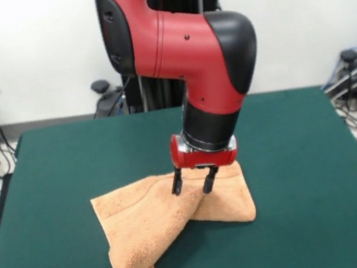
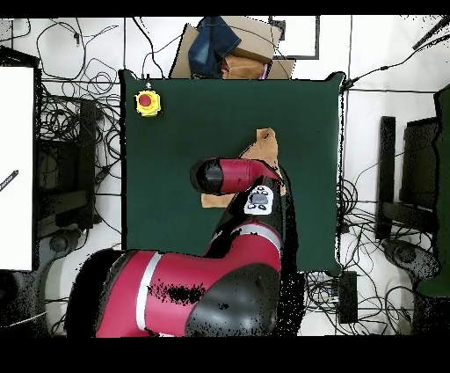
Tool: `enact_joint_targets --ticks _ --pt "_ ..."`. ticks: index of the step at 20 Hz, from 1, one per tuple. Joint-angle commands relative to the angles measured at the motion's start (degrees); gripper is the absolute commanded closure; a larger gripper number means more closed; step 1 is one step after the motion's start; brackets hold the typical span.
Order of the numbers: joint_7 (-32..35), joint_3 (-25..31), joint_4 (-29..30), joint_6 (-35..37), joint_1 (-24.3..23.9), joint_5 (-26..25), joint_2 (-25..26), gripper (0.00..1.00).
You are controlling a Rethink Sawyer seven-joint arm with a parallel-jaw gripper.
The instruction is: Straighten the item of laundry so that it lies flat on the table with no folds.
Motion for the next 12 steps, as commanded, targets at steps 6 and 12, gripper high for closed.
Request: enact_joint_targets --ticks 6,12 --pt "14.3 -1.9 -1.7 1.0 3.1 4.0 3.1 0.0" --pt "14.6 -3.9 -5.1 0.8 4.4 5.9 5.7 0.0"
